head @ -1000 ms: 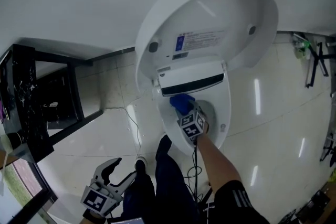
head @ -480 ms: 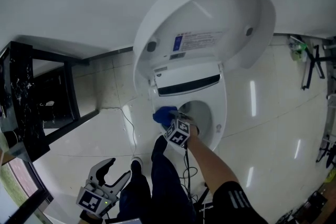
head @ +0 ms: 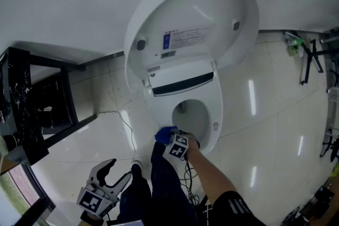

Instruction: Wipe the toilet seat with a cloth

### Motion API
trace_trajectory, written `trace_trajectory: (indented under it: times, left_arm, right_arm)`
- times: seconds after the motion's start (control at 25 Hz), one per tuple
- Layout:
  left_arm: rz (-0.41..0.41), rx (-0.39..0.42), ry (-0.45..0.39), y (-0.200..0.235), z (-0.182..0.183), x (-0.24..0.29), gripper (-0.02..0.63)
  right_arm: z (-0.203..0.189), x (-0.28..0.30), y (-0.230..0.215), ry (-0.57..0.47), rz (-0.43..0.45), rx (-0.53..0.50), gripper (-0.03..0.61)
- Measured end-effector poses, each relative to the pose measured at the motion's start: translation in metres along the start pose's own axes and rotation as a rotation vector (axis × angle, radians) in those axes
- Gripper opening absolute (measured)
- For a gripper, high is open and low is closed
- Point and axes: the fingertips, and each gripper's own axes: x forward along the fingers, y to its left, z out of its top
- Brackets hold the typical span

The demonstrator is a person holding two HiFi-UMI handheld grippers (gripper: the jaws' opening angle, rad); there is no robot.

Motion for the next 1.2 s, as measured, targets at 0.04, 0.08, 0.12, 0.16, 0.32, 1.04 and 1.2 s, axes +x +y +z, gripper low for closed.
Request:
trace_trajectory:
  times: [0.04, 0.08, 0.12, 0.16, 0.32, 1.04, 1.2]
  left_arm:
    - [-0.003, 0.003, -0.003, -0.001, 0.001, 0.001, 0.253]
    - [-0.007, 0.009, -0.007, -0.003, 0.002, 0.001, 0.253]
    - [-0.011, 0.017, -0.014, -0.005, 0.005, 0.001, 0.253]
    - [-0.014, 0.023, -0.021, -0.007, 0.008, -0.001, 0.253]
    - [-0.012, 0.044, -0.056, -0.011, 0.023, -0.014, 0.253]
    - [-0.132, 0.271, -0.272, -0.096, 0.079, -0.173, 0.253]
    - [-0.174, 0.332, -0.308, -0.122, 0.063, -0.234, 0.253]
  right_arm:
    - [-0.004, 0.001, 0.003, 0.002, 0.006, 0.025, 0.242]
    - [-0.006, 0.001, 0.005, -0.007, 0.008, 0.065, 0.242]
    - [-0.007, -0.001, 0.005, -0.024, 0.002, 0.109, 0.242]
    - [-0.005, -0.006, 0.004, -0.051, -0.014, 0.146, 0.242]
    - [0.038, -0.064, -0.011, -0.279, -0.132, 0.233, 0.244]
    - [0.136, -0.402, 0.159, -0.844, -0.466, 0.295, 0.243]
    - [0.132, -0.440, 0.243, -0.927, -0.536, 0.327, 0.242]
